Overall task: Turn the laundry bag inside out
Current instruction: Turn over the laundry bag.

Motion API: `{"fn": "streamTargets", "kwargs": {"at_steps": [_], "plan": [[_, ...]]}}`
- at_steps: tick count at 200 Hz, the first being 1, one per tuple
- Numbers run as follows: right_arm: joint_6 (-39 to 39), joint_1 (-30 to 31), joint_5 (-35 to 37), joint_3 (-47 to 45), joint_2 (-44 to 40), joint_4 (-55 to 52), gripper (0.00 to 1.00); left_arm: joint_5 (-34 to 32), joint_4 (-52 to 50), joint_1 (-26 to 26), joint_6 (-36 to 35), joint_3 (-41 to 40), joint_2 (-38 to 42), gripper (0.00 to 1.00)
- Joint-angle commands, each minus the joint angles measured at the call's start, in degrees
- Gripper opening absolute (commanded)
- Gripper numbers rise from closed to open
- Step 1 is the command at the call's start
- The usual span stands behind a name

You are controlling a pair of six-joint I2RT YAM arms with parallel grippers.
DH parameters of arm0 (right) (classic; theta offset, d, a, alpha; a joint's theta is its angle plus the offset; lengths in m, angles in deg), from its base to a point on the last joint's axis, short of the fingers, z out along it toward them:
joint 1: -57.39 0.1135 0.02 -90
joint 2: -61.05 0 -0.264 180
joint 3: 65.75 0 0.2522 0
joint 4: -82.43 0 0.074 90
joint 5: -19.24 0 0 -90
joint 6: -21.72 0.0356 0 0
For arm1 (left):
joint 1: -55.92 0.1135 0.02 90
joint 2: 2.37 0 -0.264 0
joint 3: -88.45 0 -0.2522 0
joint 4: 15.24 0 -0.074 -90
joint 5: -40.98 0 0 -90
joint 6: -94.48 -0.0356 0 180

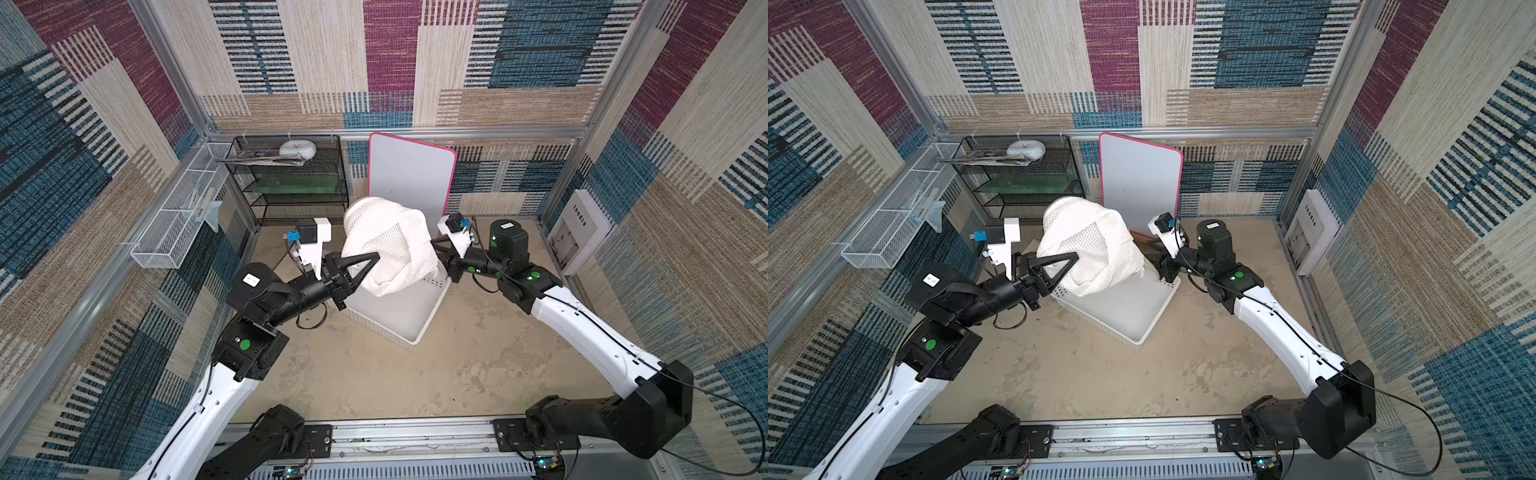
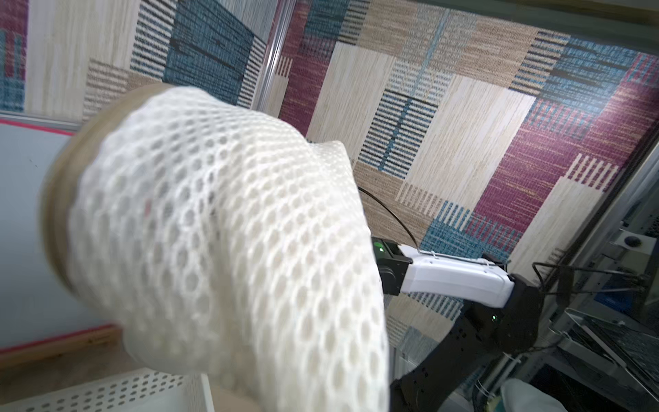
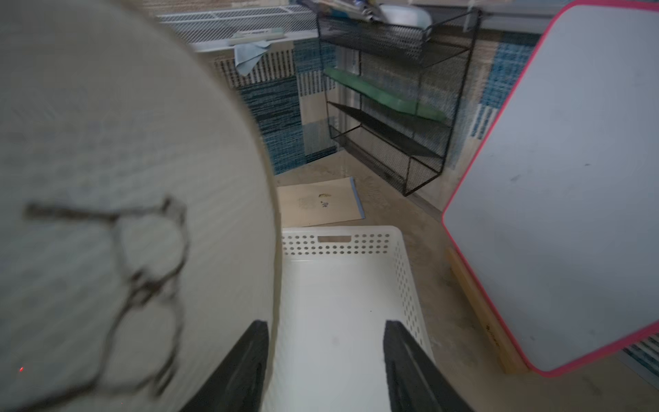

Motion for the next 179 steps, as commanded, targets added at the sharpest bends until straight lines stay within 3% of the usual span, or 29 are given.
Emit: {"fn": "streamTargets", "kwargs": {"at_steps": [1, 25, 62, 74, 129, 167, 179], "plan": [[6.8, -0.9, 16.2, -0.4, -5.4, 3.0, 0.75, -7.2, -4.0, 0.0, -1.4, 0.5, -0.8, 0.0], [5.0, -1.8, 13.5, -2.8, -10.3, 2.1, 0.79, -8.8, -4.6, 0.0, -0.7, -1.8, -0.3, 0.0], [1.2, -1.8, -11.2, -14.2, -15.9, 12.2, 0.8, -6.2, -2.8, 0.1, 0.6, -2.6, -1.7, 0.0], [-0.3, -1.7, -15.0, -14.5, -14.8, 12.8, 0.79, -4.5, -2.6, 0.1, 0.8, -2.3, -2.5, 0.0], [-7.0, -1.5, -20.9, -11.4, -6.6, 13.0, 0.71, 1.6, -1.6, 0.1, 5.2, -0.6, -5.3, 0.0], [-9.8, -0.6, -15.1, -10.8, -4.4, 12.2, 0.59, 3.6, 0.6, 0.2, 8.6, 0.0, -6.1, 0.0], [-10.4, -0.4, -14.1, -10.8, -4.0, 12.2, 0.5, 3.9, 1.4, 0.2, 9.6, 0.5, -6.2, 0.0]]}}
